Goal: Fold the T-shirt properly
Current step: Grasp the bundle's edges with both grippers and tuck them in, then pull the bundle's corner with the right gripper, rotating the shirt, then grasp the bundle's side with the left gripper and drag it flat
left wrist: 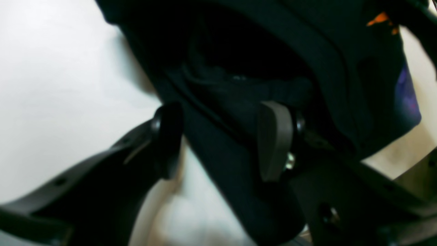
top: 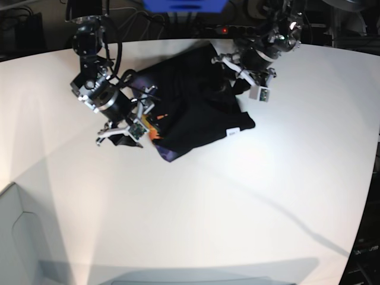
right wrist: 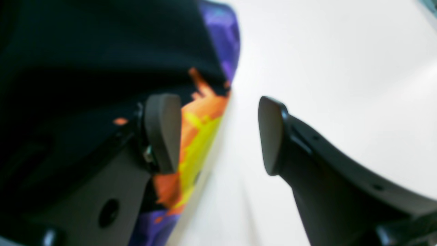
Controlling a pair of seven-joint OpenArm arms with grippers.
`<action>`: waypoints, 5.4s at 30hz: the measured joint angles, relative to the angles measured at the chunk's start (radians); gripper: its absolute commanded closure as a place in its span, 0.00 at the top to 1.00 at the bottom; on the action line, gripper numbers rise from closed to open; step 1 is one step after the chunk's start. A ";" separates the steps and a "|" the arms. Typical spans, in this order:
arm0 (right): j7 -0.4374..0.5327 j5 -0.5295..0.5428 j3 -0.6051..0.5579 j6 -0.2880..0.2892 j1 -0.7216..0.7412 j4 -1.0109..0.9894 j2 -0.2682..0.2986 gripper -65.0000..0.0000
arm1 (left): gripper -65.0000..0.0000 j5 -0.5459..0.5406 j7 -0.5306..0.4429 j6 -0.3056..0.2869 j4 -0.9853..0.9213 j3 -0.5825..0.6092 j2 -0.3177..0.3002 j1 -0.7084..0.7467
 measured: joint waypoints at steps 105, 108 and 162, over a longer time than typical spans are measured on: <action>0.028 -0.004 -0.649 -0.054 -0.158 0.113 0.117 0.56 | 0.55 -0.168 0.101 -0.007 -0.018 -0.603 -0.048 0.006; 0.048 0.022 -0.560 -0.021 -0.132 0.186 0.150 0.56 | 0.55 -0.208 0.109 -0.011 0.034 -0.592 -0.002 0.006; -0.046 -0.002 0.037 -0.004 -0.054 0.111 -0.018 0.56 | 0.55 -0.222 0.047 -0.022 -0.536 -0.069 0.063 -0.547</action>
